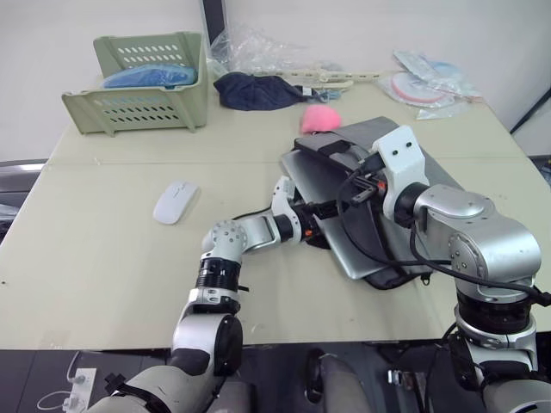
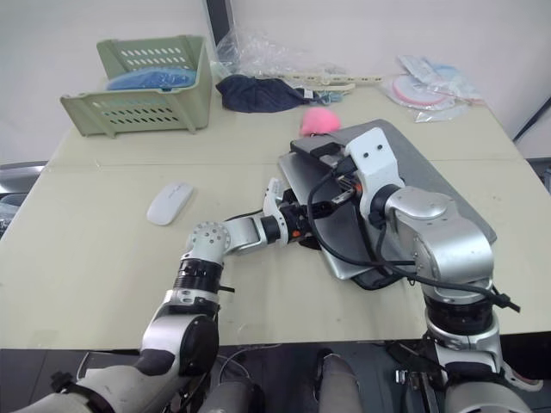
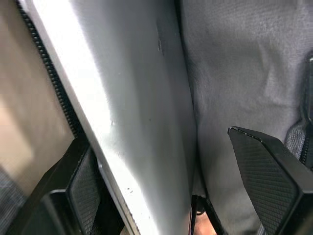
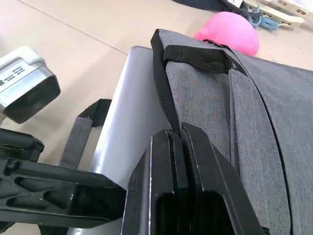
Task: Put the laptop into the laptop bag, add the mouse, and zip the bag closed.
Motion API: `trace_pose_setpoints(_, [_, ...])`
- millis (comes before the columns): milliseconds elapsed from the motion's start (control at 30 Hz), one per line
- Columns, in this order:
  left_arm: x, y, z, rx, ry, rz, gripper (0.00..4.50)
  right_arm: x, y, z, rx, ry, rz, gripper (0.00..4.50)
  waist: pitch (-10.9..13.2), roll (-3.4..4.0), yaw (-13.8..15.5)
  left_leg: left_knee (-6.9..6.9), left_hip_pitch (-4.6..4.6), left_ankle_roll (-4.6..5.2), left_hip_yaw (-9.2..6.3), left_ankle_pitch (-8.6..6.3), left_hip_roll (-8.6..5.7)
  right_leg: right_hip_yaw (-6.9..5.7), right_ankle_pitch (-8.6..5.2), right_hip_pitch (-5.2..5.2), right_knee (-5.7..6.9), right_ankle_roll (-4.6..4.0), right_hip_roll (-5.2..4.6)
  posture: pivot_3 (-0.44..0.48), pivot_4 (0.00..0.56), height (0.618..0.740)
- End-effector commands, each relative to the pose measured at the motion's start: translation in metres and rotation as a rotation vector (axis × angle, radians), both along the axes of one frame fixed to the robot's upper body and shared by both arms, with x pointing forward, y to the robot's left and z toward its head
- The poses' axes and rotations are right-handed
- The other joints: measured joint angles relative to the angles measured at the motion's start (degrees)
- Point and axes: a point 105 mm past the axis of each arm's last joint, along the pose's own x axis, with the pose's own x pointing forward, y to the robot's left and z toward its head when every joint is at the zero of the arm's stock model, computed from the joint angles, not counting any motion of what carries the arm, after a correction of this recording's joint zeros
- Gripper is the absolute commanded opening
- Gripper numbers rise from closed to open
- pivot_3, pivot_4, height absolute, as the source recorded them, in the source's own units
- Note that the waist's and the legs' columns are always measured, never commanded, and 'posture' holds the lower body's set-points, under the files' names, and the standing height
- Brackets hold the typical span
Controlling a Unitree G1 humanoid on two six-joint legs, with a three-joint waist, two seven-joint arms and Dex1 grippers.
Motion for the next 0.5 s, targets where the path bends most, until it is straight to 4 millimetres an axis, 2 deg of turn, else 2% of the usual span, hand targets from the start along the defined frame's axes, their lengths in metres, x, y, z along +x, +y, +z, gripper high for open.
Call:
trace_pose_setpoints(33, [-0.001, 0.006, 0.0, -0.006, -0.006, 0.013, 4.08, -0.006, 0.004, 0.017, 0.003, -0.083, 0.021, 0.0, 0.0, 0.0, 0.0, 0.0, 0.0, 0.0, 0.0, 0.0, 0.0, 0.0, 0.0, 0.0, 0.0, 0.0, 0.0, 0.0, 0.15, 0.74])
trace_pose_setpoints(267, [-0.001, 0.007, -0.011, -0.013, 0.029, 0.035, 4.08, -0.006, 0.004, 0.017, 0.002, -0.085, 0.021, 0.0, 0.0, 0.02, 0.0, 0.0, 0.02, 0.0, 0.02, 0.0, 0.0, 0.02, 0.0, 0.0, 0.01, 0.0, 0.0, 0.0, 0.15, 0.74])
trace_pose_setpoints(367, [-0.001, 0.007, -0.016, -0.006, 0.034, 0.041, 3.3, -0.006, 0.004, 0.018, 0.003, -0.088, 0.021, 0.0, 0.0, 0.02, 0.0, 0.0, 0.03, 0.0, 0.03, 0.0, 0.0, 0.03, 0.0, 0.0, 0.01, 0.0, 0.0, 0.0, 0.15, 0.74])
trace_pose_setpoints(500, [-0.001, 0.006, -0.017, -0.004, 0.038, 0.041, 1.32, -0.006, 0.005, 0.019, 0.003, -0.089, 0.022, 0.0, 0.0, 0.03, 0.0, 0.0, 0.02, 0.0, 0.04, 0.0, 0.0, 0.03, 0.0, 0.0, 0.02, 0.0, 0.0, 0.0, 0.15, 0.74])
